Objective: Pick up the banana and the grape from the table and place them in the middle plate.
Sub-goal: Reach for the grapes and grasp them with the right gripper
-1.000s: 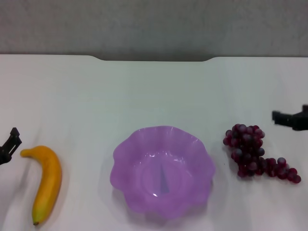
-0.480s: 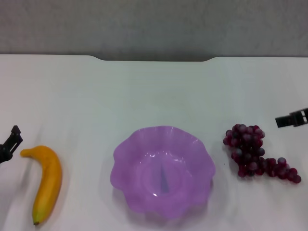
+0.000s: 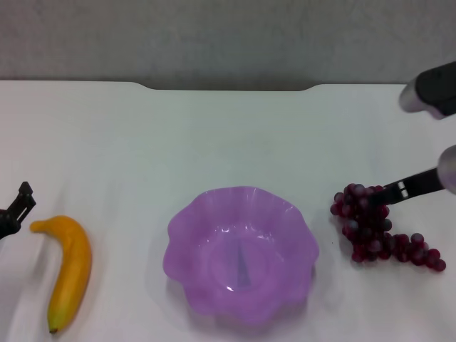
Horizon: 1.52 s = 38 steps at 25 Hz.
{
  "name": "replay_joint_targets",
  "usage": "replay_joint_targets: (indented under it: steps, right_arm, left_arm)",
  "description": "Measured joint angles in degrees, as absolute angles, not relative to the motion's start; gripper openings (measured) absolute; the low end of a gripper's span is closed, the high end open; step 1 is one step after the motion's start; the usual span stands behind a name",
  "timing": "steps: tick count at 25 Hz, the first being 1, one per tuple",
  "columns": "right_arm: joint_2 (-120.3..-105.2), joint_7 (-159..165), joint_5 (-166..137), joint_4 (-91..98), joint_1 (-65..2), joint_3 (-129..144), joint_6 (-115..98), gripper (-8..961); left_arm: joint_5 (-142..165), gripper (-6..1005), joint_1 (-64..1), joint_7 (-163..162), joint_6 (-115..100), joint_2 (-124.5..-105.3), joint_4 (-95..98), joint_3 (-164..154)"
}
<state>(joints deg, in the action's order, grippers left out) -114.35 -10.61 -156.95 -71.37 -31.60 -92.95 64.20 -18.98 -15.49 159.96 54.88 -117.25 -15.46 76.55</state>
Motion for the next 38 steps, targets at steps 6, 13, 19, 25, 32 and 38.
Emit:
replay_joint_targets:
  steps: [6, 13, 19, 25, 32, 38]
  right_arm:
    - [-114.49, -10.9, -153.7, -67.0, -33.4, -90.1, 61.3, 866]
    - [-114.52, -10.9, -152.3, -64.6, -34.0, -88.7, 60.7, 864]
    - [-114.39, -11.0, -152.6, -62.1, -34.3, -88.7, 59.9, 863]
    - [-114.46, -11.7, -152.7, -61.6, -34.6, -88.7, 58.5, 861]
    - [-114.44, -11.8, -152.9, -61.4, -34.6, -88.4, 58.3, 691]
    - [-114.42, -11.8, -153.9, -61.4, -34.7, -87.4, 58.3, 450]
  left_arm:
    - [-19.0, 899, -15.8, 160.0, 54.8, -117.25, -15.5, 76.4]
    - [-19.0, 899, -15.8, 160.0, 54.8, -117.25, -15.6, 76.4]
    - [-19.0, 899, -15.8, 160.0, 54.8, -117.25, -15.6, 76.5]
    - [-19.0, 898, -15.7, 160.0, 54.8, -117.25, -15.3, 76.6]
    - [-19.0, 898, -15.7, 160.0, 54.8, -117.25, -15.2, 76.6]
    - [-19.0, 898, -15.7, 160.0, 54.8, -117.31, -15.1, 76.6]
